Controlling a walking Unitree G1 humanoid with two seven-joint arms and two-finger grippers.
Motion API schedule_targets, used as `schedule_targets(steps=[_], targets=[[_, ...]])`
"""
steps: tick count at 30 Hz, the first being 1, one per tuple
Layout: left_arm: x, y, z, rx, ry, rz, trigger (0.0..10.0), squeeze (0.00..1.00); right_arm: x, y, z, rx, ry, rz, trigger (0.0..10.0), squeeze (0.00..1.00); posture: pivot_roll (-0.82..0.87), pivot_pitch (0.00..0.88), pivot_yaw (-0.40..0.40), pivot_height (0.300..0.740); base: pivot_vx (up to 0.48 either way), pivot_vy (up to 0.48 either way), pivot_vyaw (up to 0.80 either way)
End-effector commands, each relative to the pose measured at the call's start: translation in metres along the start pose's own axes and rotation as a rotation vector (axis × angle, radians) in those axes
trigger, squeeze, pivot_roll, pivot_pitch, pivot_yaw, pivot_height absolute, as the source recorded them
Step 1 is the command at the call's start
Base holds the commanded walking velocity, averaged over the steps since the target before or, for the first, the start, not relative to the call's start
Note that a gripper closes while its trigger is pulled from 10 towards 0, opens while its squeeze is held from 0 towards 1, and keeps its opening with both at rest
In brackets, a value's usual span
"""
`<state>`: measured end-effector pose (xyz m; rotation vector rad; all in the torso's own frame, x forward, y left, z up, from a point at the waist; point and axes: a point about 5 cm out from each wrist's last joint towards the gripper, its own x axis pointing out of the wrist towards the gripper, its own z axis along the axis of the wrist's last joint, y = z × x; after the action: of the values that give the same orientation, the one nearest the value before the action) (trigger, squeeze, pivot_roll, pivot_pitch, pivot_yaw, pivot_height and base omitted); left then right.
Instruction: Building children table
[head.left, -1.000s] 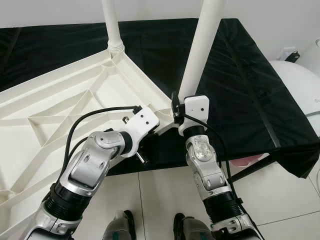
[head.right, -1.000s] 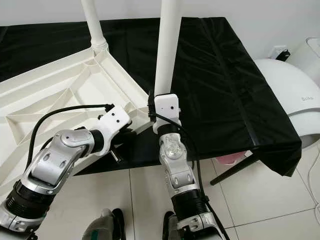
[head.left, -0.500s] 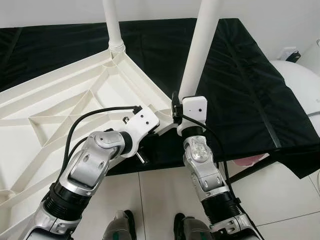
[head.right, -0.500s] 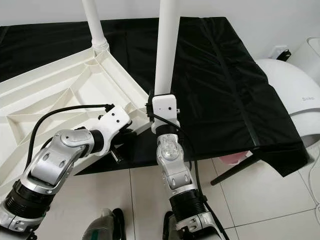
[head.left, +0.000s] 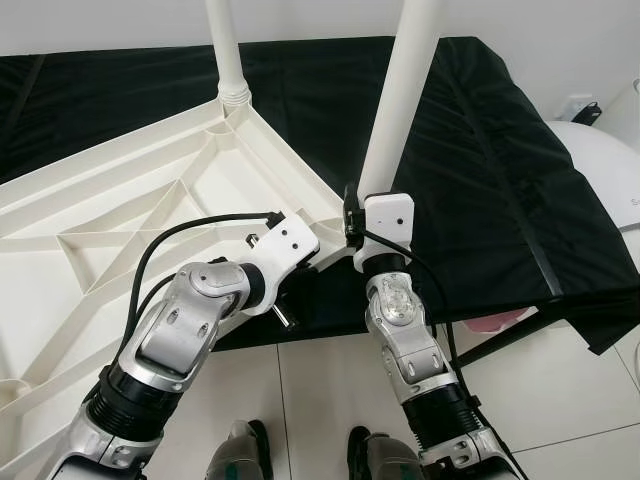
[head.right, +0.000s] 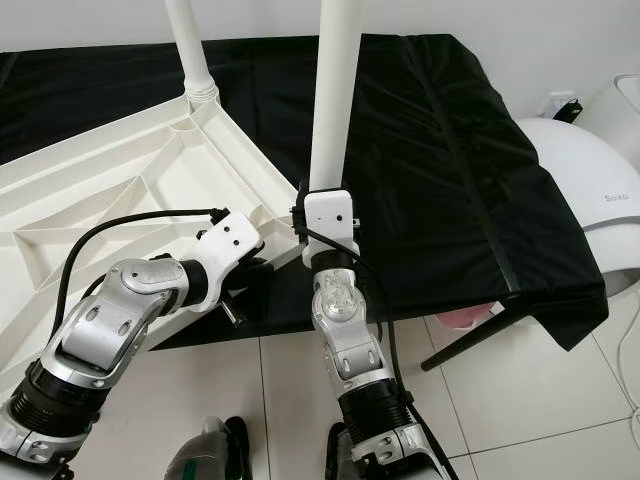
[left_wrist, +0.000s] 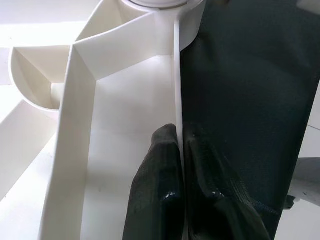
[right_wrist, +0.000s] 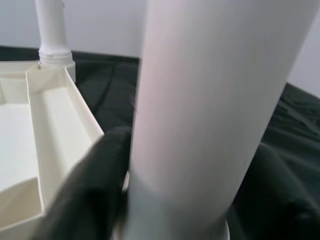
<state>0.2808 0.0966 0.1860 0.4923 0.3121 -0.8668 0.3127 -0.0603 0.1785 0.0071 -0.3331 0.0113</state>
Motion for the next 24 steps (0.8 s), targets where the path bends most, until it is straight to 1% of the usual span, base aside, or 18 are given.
schedule_targets(steps=[1,2,3,14,18,19,24], targets=[[-0.0051,0.0025,0.0125,0.035,-0.05,0.035,10.0,0.0,-0.0067,-0.0014,-0.0153,0.015,0.085,-0.043,10.0,0.86,-0.04,0.182,-0.001,0.74,0.0,0.0,0.0],[-0.0051,0.0025,0.0125,0.035,-0.05,0.035,10.0,0.0,-0.0067,-0.0014,-0.0153,0.015,0.085,-0.043,10.0,0.86,-0.04,0.182,-0.001,0.74,0.0,0.0,0.0],[-0.005,0.0025,0.0127,0.035,-0.051,0.035,10.0,0.0,-0.0063,-0.0011,-0.0148,0.014,0.083,-0.036,10.0,0.0,-0.04,0.182,-0.001,0.74,0.0,0.0,0.0],[-0.0045,0.0028,0.0129,0.033,-0.052,0.036,10.0,0.0,-0.0041,-0.001,-0.0125,0.019,0.068,-0.011,10.0,0.0,-0.05,0.182,-0.002,0.74,0.0,0.0,0.0],[-0.0049,0.0033,0.0126,0.033,-0.05,0.04,10.0,0.0,-0.0025,-0.0013,-0.0114,0.035,0.064,0.027,10.0,0.0,-0.05,0.182,-0.002,0.74,0.0,0.0,0.0],[-0.0051,0.0039,0.0125,0.032,-0.05,0.042,10.0,0.0,-0.0023,-0.0046,-0.0105,0.037,0.056,0.047,10.0,0.0,-0.05,0.186,0.0,0.74,0.0,0.0,0.0],[-0.0053,0.005,0.0122,0.031,-0.05,0.045,10.0,0.0,-0.0021,-0.0104,-0.0095,0.042,0.048,0.089,10.0,0.0,-0.06,0.188,0.001,0.74,0.0,0.0,0.0]])
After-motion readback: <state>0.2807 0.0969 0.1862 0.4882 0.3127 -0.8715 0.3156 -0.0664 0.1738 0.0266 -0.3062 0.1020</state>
